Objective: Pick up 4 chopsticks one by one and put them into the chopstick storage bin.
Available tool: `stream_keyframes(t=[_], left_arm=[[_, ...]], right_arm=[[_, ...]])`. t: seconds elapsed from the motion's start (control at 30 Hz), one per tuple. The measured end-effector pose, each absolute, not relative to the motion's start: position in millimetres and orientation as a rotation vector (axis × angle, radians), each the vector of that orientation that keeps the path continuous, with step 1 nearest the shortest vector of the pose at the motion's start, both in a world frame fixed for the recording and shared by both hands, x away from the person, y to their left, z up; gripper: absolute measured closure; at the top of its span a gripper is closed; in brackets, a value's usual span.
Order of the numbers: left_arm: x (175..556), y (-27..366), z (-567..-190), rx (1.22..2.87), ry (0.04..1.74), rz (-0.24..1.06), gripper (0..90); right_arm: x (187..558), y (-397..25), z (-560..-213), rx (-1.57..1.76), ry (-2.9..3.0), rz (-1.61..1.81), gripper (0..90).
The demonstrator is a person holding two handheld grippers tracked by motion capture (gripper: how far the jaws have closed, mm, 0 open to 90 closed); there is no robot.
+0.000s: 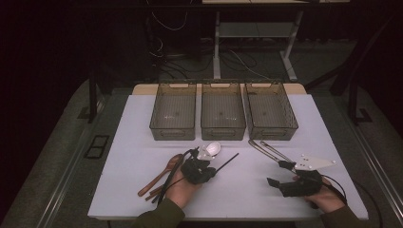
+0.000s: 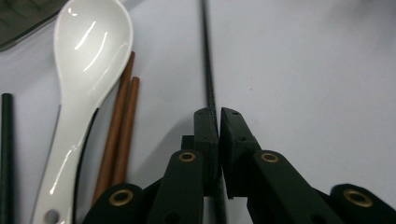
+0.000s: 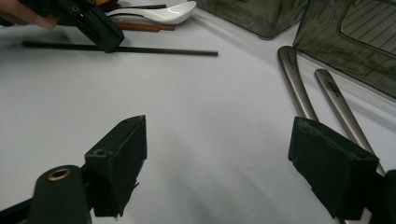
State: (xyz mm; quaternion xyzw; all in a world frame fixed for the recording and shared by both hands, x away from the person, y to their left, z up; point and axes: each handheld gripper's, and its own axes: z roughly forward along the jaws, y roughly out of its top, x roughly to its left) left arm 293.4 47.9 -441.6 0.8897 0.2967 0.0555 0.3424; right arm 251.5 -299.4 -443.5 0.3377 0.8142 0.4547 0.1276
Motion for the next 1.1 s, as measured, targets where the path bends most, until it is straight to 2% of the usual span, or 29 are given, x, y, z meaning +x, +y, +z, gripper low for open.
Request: stream_keyframes(t=[0.5, 1.1], left_arm=[[289.1, 46.4, -442.5, 2.33, 0.731, 0.198, 85.5], [296.7, 56.2, -430.1, 2.265, 0.732, 0.105, 85.6]], right_arm=[[251.5, -298.6, -443.7, 0.984, 2.37, 1.319, 19.3], [251.7, -298.6, -443.8, 0.986, 2.372, 1.322, 19.3]])
